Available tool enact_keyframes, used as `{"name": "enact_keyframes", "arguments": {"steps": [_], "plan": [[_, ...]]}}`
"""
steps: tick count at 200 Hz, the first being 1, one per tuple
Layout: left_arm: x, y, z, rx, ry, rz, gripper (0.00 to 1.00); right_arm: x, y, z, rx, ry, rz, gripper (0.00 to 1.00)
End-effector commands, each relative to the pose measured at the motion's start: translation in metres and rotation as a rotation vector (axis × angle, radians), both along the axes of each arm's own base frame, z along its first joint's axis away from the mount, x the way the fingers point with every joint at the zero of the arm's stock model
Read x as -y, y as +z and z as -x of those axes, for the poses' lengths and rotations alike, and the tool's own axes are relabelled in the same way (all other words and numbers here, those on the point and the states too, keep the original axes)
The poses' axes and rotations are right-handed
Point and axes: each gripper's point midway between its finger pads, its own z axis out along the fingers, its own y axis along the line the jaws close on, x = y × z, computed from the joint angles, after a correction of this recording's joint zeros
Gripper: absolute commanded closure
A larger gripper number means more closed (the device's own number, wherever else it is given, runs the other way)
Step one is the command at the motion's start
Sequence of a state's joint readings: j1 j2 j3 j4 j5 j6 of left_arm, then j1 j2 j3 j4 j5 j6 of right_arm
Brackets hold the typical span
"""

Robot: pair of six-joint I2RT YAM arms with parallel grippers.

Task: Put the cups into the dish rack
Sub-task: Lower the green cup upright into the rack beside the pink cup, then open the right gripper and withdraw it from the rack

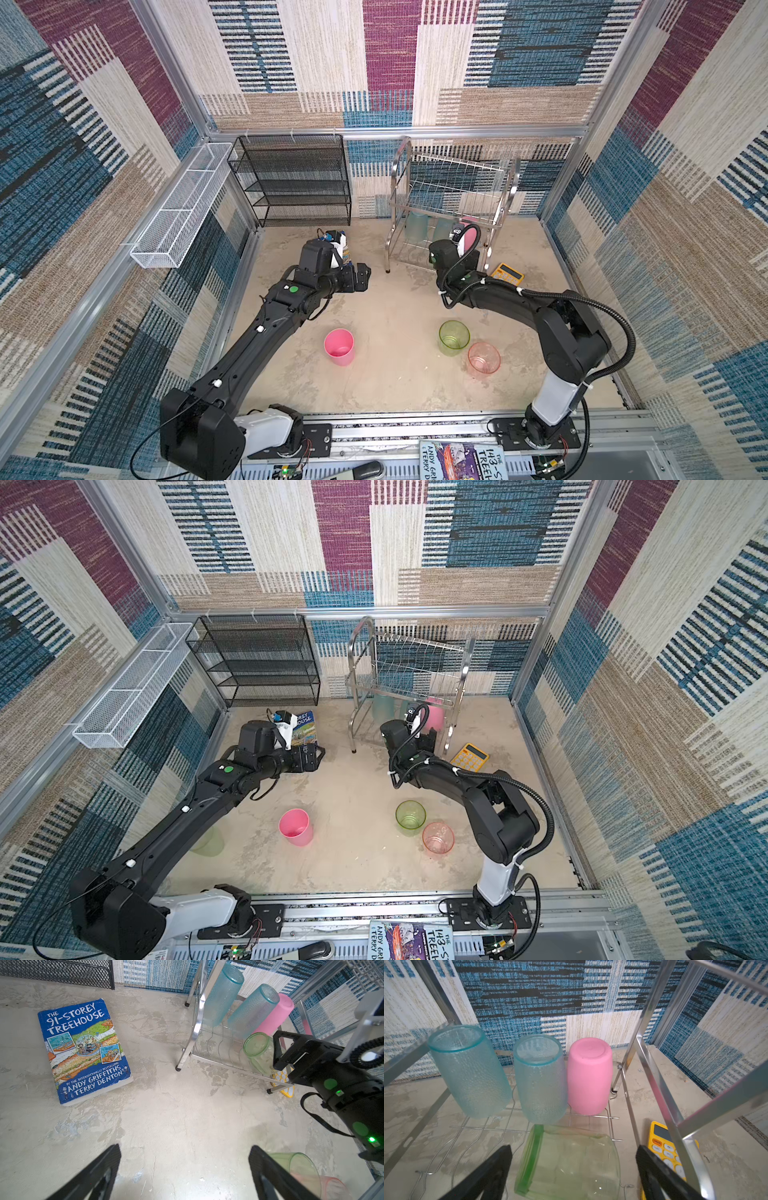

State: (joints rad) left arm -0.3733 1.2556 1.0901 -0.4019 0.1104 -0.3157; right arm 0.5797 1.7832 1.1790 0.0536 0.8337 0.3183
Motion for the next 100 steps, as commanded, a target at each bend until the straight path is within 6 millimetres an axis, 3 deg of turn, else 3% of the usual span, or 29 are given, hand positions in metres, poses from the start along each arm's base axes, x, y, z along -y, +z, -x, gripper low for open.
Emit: {"name": "enact_keyframes", "arguments": {"steps": [1, 53, 100], "plan": [[0.0, -0.002, 0.0, 0.002, -0.016, -0.018, 0.0, -0.001, -0.017, 0.004, -0.095, 0.019, 0.021, 0.04], [0.002, 0.0, 0.0, 0.002, -0.024, -0.006, 0.0, 0.005, -0.032, 0.001, -0.196, 0.016, 0.028, 0.05], [0.003, -0.001, 0.001, 0.0, -0.028, -0.001, 0.0, 0.015, -0.027, 0.007, -0.201, -0.019, 0.016, 0.08]]}}
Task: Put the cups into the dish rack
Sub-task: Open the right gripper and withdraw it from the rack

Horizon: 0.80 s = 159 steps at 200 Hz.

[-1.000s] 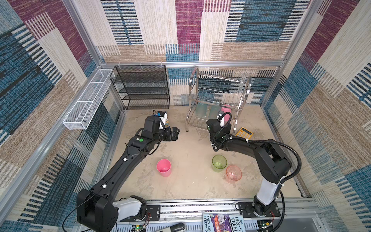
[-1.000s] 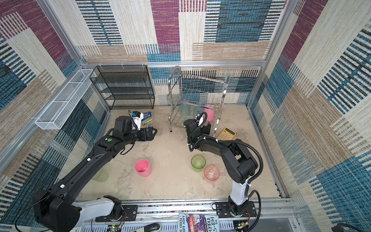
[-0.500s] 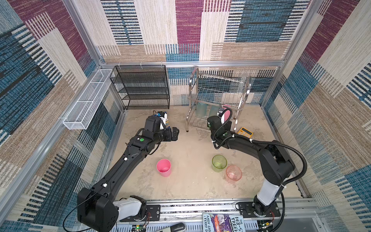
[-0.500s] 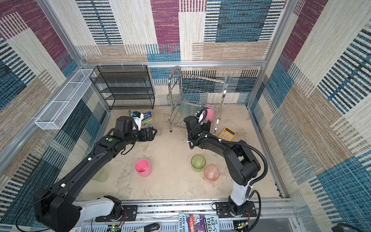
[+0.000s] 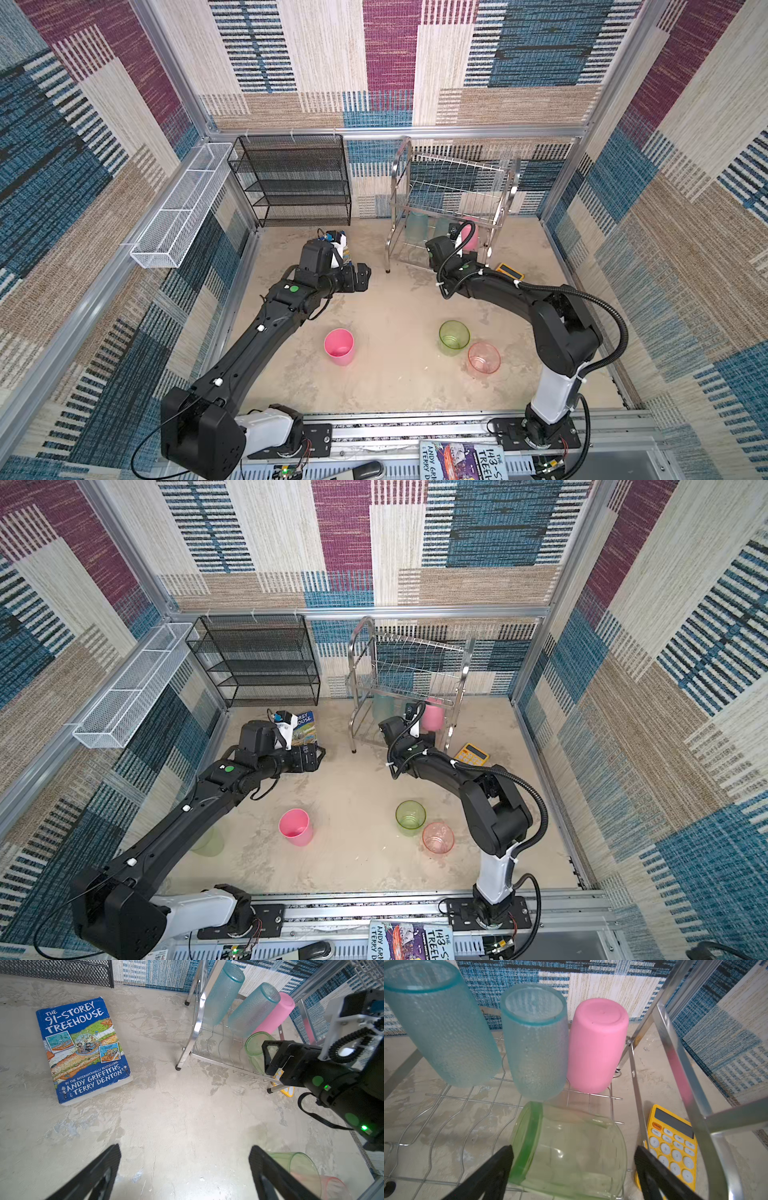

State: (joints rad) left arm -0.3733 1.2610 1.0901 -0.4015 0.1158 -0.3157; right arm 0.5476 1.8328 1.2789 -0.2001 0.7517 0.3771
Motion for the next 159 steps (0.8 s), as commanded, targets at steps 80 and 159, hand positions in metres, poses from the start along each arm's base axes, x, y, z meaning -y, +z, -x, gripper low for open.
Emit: {"name": "enact_keyframes", "arguments": {"steps": [80, 159], "plan": [[0.004, 0.002, 0.002, 0.006, -0.029, 0.008, 0.0, 0.029, 0.004, 0.02, -0.03, -0.06, -0.003, 0.09], [0.006, 0.002, 0.002, 0.004, -0.033, 0.022, 0.01, 0.048, 0.01, 0.035, -0.027, -0.096, 0.016, 0.1]]}}
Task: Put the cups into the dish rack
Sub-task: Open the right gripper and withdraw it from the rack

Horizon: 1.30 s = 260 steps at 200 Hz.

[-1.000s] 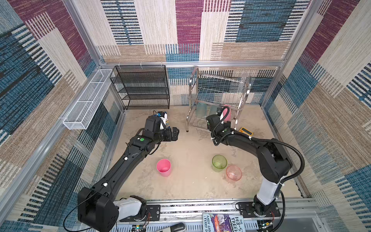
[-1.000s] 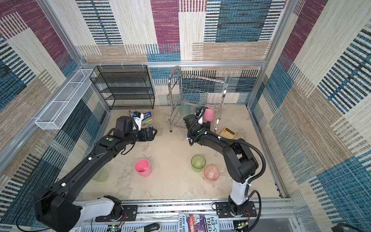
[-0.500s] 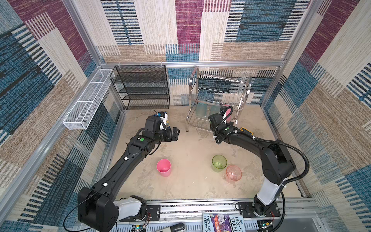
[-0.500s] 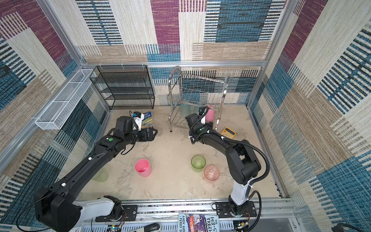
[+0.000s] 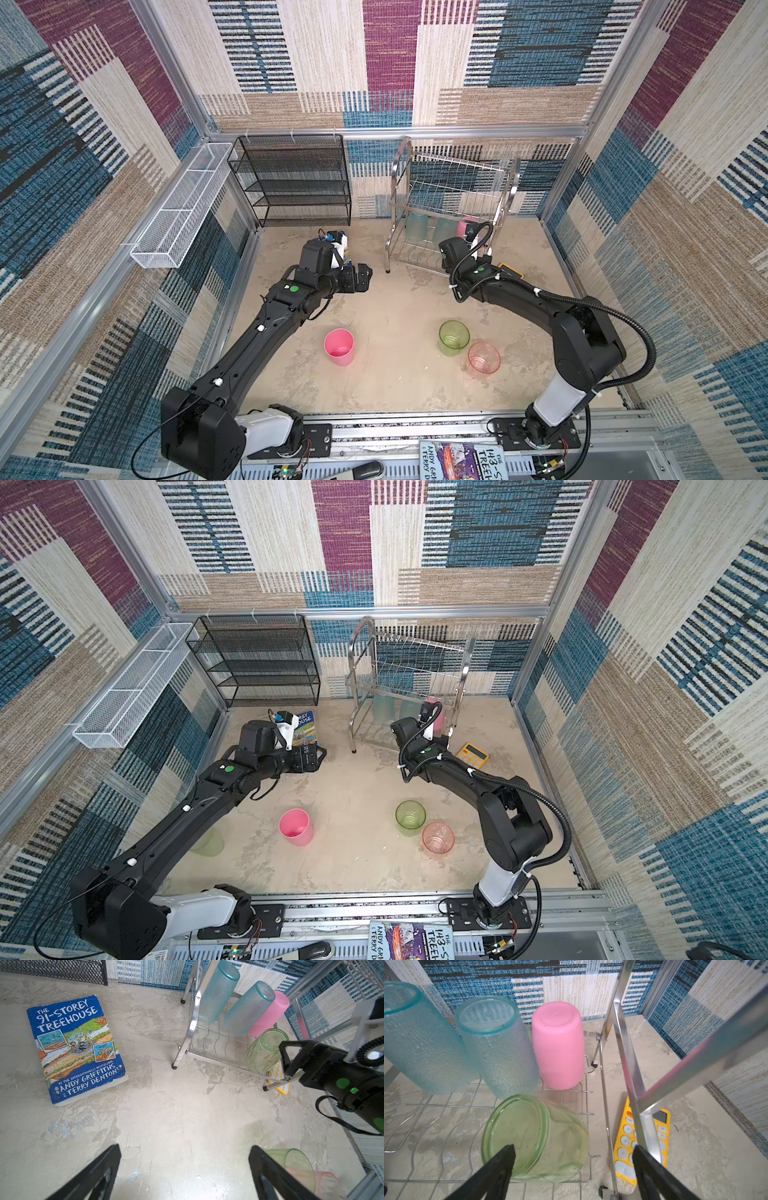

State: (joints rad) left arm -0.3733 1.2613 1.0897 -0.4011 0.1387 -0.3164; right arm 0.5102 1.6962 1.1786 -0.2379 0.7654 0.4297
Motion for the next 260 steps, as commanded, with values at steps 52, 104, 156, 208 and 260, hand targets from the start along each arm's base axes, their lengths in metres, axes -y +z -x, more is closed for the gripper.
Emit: {"name": "enact_keyframes", "arguments": {"steps": [52, 104, 156, 208, 260], "plan": [[0.003, 0.001, 0.001, 0.005, -0.017, 0.01, 0.01, 0.024, -0.006, 0.017, -0.056, -0.048, 0.06, 0.1], [0.003, 0.0, 0.0, 0.002, -0.017, 0.011, 0.01, 0.03, -0.002, 0.021, -0.049, -0.059, 0.07, 0.1], [0.004, -0.002, 0.0, -0.002, -0.018, 0.011, 0.01, 0.037, -0.003, 0.025, -0.05, -0.071, 0.066, 0.1], [0.004, -0.003, 0.0, -0.004, -0.018, 0.01, 0.01, 0.031, 0.009, 0.022, -0.022, -0.041, 0.039, 0.09], [0.005, -0.004, 0.0, -0.007, -0.02, 0.01, 0.01, 0.022, 0.015, 0.02, 0.001, 0.008, -0.005, 0.09]]}}
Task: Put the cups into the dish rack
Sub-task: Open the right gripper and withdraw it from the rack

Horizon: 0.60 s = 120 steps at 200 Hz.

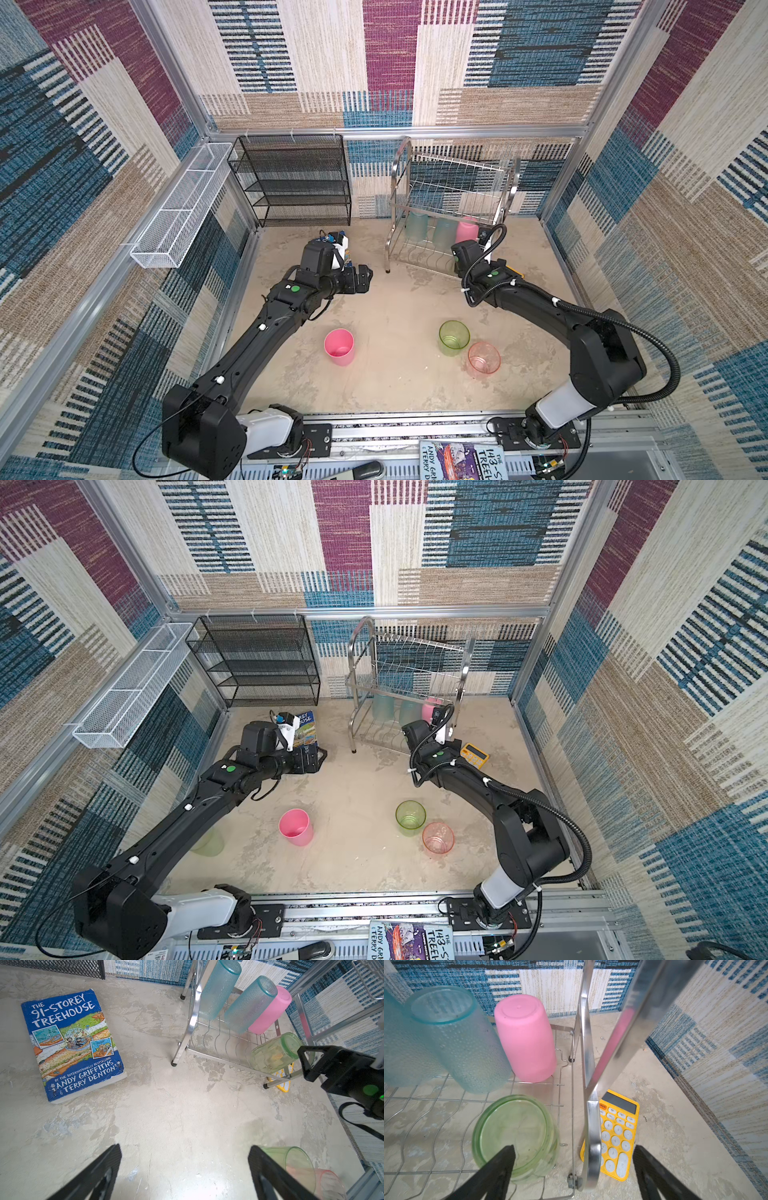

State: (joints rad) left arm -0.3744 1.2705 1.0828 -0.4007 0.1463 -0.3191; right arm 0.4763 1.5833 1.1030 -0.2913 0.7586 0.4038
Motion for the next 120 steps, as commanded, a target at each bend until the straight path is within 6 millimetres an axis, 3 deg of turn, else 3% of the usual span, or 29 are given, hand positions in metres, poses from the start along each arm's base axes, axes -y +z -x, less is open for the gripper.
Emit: {"name": "enact_keyframes", "arguments": {"steps": [1, 66, 120], "plan": [[0.003, 0.002, -0.001, 0.009, -0.014, 0.009, 0.01, -0.005, 0.007, -0.003, 0.028, 0.023, -0.029, 0.09], [0.004, -0.002, -0.002, -0.001, -0.015, 0.007, 0.01, -0.01, 0.016, -0.001, 0.043, 0.064, -0.049, 0.09], [0.002, -0.009, -0.003, -0.036, 0.0, -0.008, 0.02, -0.039, 0.03, 0.005, 0.084, 0.218, -0.079, 0.09]]}}
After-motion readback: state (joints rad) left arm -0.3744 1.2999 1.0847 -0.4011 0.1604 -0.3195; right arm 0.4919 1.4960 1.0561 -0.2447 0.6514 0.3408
